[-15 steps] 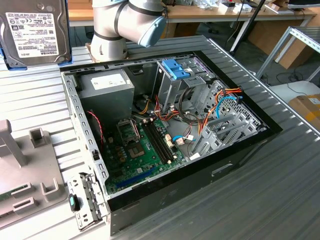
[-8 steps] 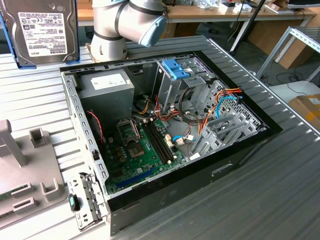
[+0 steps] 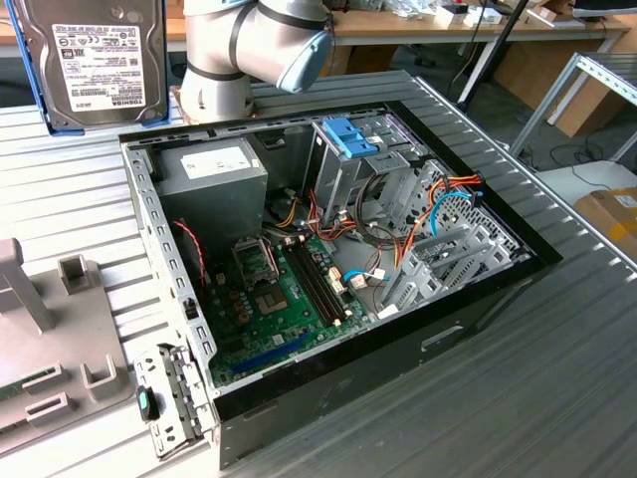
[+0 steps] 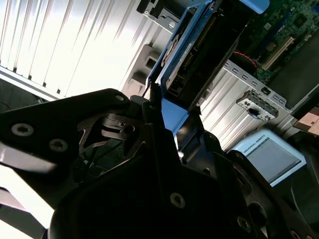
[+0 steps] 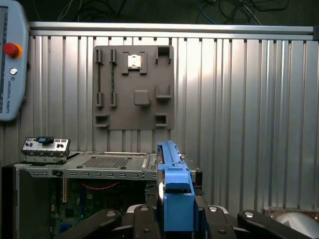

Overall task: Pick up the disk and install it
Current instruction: 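Pick up the disk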

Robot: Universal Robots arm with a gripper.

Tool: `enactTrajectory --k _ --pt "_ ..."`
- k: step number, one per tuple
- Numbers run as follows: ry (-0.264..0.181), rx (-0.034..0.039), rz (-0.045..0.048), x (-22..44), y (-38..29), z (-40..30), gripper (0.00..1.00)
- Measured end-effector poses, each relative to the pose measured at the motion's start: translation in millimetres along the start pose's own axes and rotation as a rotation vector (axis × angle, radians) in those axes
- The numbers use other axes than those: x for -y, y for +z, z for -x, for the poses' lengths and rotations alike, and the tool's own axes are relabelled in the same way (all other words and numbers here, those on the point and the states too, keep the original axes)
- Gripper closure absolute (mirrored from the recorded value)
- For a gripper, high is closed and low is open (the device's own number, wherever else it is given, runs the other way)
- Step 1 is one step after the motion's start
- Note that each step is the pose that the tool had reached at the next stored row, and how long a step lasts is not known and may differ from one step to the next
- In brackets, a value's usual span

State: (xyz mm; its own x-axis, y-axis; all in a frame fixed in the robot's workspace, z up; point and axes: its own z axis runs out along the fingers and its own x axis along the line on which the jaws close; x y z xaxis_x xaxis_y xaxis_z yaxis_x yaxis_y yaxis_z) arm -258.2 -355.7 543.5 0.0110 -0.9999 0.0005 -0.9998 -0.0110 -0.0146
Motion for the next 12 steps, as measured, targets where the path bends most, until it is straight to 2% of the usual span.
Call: enactTrajectory --k 5,10,12 --pt "0.0 0.0 0.0001 3.3 0.0 0.0 0.63" --pt "0.0 0.0 0.0001 12.3 0.2 -0.1 0.63" --pt "0.0 0.0 0.0 17.8 0.3 -0.2 0.63"
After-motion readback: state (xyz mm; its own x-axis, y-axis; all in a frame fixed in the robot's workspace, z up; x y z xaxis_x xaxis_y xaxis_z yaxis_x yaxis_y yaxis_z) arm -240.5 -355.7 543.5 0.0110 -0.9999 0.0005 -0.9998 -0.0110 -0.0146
